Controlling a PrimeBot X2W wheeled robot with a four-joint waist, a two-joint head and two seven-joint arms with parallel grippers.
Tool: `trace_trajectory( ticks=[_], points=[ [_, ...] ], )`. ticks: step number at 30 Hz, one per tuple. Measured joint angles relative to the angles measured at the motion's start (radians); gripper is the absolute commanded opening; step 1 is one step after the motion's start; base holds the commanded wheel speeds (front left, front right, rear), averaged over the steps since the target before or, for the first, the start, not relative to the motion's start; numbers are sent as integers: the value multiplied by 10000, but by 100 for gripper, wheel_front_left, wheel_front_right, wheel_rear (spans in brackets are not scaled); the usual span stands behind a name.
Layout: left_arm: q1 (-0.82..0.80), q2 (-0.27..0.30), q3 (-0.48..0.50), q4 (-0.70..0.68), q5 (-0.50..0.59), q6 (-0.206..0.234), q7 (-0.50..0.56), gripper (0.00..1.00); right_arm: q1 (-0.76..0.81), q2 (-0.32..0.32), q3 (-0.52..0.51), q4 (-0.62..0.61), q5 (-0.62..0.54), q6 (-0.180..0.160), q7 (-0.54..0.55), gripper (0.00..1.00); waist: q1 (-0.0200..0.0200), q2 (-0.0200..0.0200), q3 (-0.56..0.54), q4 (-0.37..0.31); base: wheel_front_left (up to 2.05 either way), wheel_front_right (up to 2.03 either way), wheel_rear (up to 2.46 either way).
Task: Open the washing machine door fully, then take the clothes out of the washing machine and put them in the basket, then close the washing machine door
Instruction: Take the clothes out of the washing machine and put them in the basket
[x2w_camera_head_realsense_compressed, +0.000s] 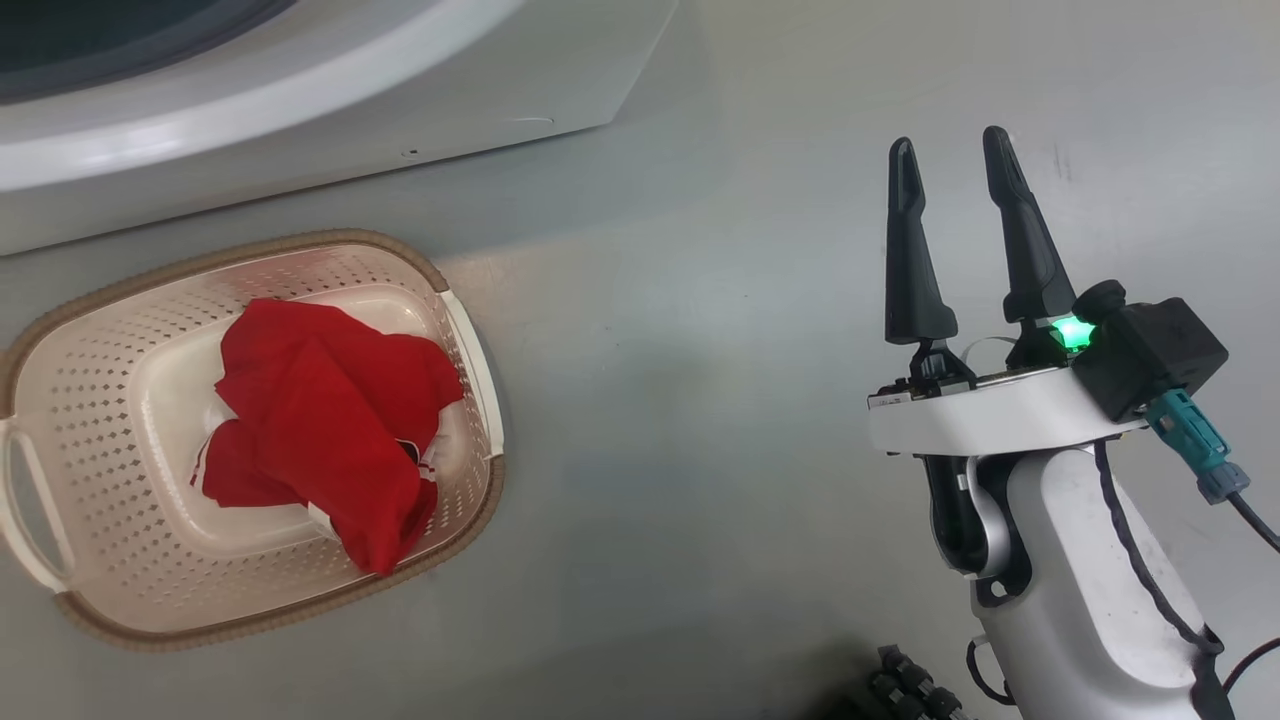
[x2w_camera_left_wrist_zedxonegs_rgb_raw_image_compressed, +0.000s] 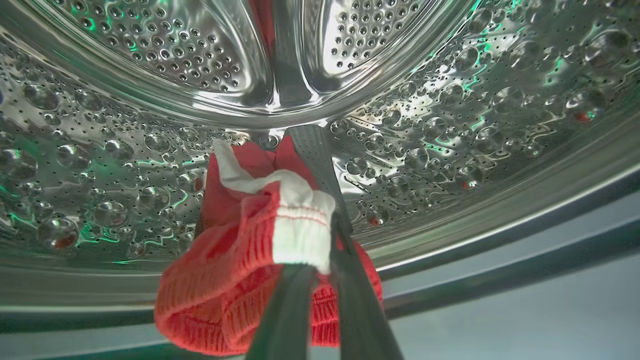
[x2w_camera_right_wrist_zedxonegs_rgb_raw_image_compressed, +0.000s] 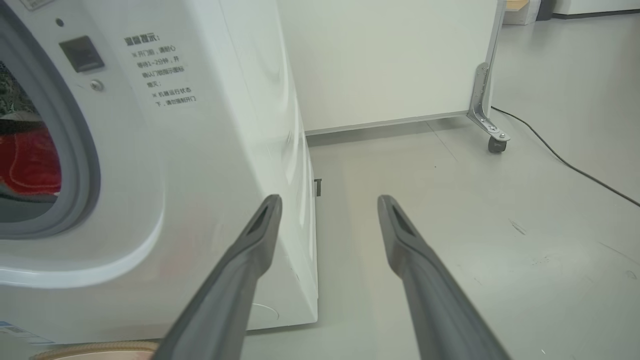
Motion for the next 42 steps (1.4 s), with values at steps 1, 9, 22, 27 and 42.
trace_trajectory(
  ticks=[1, 9, 22, 27, 42],
  points=[
    [161, -79, -6, -38, -25, 0, -213, 0, 0, -2, -2, 27, -81, 33, 0, 100, 0, 0, -49, 54, 0, 0, 0],
    [1231, -711, -33, -487, -59, -2, -1902, 0, 22, -6, 2, 364, -658, 303, 0, 100, 0, 0, -489, 535, 0, 0, 0],
    [3351, -1218, -138, -1074, -21, -4, -4146, 0, 581, -12, -8, 826, -940, 571, 0, 100, -1, 0, -1493, 1123, 0, 0, 0],
    [4107, -1342, -127, -1467, 127, 0, -5010, 0, 831, -13, -21, 951, -941, 629, 0, 100, -1, 0, -1956, 1325, 0, 0, 0],
    [6069, -1965, -150, -2788, 627, 449, -7026, 0, 1713, -10, -378, 1233, -1005, 740, 0, 100, -1, 0, -3332, 1823, 0, 0, 0]
  ],
)
